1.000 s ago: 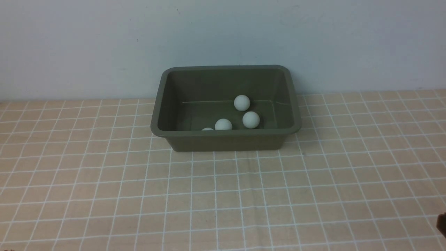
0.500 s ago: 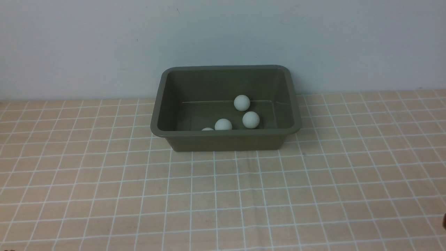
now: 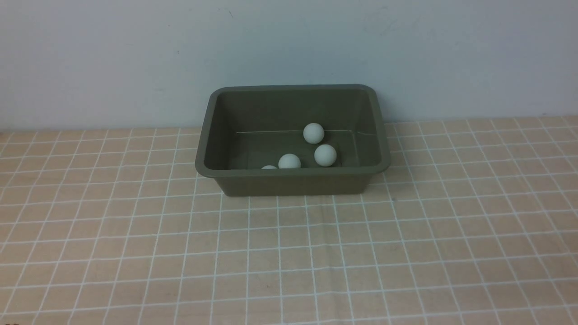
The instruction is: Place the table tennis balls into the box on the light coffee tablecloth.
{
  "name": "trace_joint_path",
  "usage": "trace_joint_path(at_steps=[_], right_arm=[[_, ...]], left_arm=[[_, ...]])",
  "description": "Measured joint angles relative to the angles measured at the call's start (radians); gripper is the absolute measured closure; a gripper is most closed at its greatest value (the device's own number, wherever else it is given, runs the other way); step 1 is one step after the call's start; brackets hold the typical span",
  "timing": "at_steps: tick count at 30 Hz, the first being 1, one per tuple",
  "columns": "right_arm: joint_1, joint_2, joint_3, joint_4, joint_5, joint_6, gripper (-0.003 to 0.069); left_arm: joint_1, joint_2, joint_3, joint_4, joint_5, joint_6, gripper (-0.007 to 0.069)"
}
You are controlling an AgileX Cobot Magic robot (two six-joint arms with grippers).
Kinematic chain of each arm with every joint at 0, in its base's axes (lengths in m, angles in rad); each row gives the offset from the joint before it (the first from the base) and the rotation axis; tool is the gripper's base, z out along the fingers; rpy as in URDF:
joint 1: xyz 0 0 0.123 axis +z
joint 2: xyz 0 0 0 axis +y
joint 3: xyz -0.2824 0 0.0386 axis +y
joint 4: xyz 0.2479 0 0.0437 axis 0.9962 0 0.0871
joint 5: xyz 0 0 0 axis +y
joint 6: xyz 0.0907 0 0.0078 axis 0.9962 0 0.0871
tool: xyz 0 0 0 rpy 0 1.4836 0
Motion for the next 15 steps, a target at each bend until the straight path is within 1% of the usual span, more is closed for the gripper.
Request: trace_joint_path(at_steps=[2,8,15], right_arm=[[0.000,0.000,0.040,0.000,0.025,-0.001,0.0673],[0.000,0.000,0.179,0.011,-0.031,-0.001,0.0673],[0.000,0.000,0.184,0.017,-0.056,-0.001,0.0673]], left_arm=[[0.000,0.000,0.000,0.000,0.000,0.000,0.0693],[0.000,0.000,0.000,0.000,0.000,0.000,0.0693],[0.000,0.000,0.000,0.000,0.000,0.000,0.0693]])
